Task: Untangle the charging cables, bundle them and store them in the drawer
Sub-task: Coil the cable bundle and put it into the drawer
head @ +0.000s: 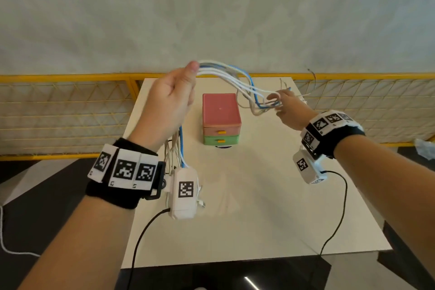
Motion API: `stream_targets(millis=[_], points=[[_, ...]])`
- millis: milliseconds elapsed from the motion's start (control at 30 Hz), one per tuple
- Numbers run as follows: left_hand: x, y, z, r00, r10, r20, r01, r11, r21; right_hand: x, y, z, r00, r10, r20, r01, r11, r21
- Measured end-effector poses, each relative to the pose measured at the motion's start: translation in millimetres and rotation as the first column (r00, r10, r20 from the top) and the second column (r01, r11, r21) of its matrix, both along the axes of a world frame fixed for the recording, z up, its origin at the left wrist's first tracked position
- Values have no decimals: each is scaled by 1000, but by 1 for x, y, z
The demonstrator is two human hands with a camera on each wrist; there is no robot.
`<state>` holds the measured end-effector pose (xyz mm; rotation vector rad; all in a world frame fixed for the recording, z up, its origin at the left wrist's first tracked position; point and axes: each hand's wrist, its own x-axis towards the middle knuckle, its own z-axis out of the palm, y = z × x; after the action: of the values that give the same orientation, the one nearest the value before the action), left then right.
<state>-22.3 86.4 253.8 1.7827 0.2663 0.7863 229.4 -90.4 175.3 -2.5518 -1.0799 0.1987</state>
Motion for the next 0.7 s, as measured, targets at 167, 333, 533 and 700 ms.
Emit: stream_targets(millis=[167,333,533,700], points=[[26,-18,-38,931,-57,-361,144,966,217,-26,-4,22,985,128,-114,-134,990,-47],[44,-35,-60,805,-75,-588,320,890,324,-86,6,40,884,466,-32,-444,858,258],[53,-46,-55,743,-132,-656,394,879,269,-111,30,19,883,457,103,-468,873,136],[38,-36,-68,817,-284,-502,370,926,78,-97,27,23,936,298,189,-311,949,46]])
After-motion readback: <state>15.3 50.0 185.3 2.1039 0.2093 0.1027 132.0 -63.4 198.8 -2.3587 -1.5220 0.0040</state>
